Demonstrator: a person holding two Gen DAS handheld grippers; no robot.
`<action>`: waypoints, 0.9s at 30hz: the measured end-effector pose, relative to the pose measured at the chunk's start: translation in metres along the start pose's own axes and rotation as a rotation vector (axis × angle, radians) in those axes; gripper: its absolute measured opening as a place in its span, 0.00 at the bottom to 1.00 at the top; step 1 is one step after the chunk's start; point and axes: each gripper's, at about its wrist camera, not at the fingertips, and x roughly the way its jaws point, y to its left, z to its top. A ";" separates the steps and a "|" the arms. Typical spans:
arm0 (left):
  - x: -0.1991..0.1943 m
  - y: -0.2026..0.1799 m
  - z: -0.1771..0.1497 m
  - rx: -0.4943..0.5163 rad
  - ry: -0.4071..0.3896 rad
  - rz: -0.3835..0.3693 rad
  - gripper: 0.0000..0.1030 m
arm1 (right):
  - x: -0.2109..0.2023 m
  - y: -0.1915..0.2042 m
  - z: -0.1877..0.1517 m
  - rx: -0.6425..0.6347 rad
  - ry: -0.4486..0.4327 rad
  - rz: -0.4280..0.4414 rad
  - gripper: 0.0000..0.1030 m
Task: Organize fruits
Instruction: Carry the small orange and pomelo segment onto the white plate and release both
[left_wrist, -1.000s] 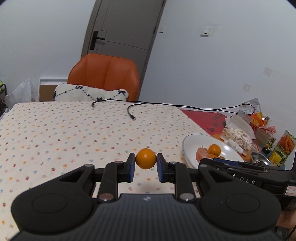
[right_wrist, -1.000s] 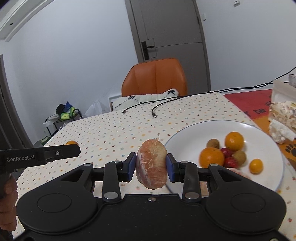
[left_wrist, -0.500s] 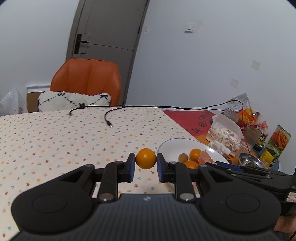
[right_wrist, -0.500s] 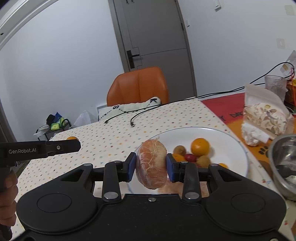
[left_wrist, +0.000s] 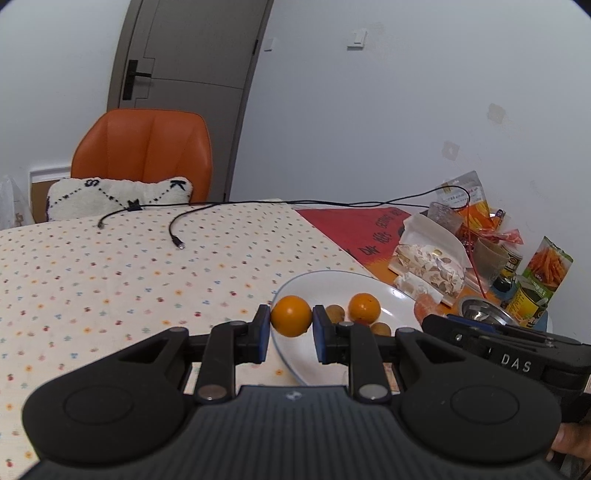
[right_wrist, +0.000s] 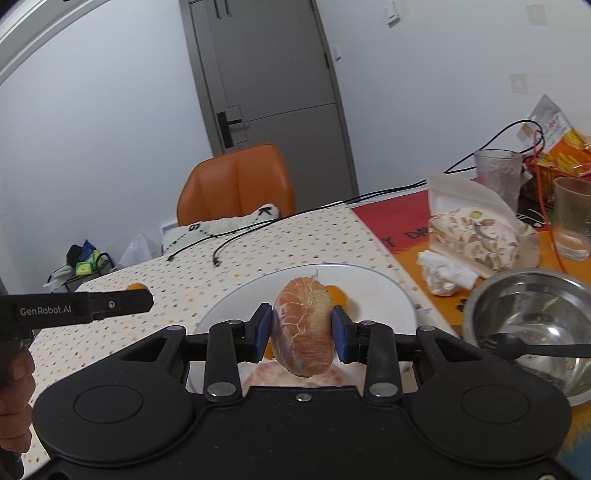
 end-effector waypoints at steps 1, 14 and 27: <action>0.003 -0.002 0.000 0.002 0.004 -0.003 0.22 | 0.000 -0.002 0.001 0.001 -0.001 -0.006 0.32; 0.031 -0.012 -0.005 -0.013 0.056 -0.015 0.26 | -0.001 -0.027 0.001 0.029 0.006 -0.057 0.32; 0.020 0.007 -0.004 -0.031 0.050 0.025 0.48 | 0.017 -0.013 0.001 0.036 0.015 -0.026 0.33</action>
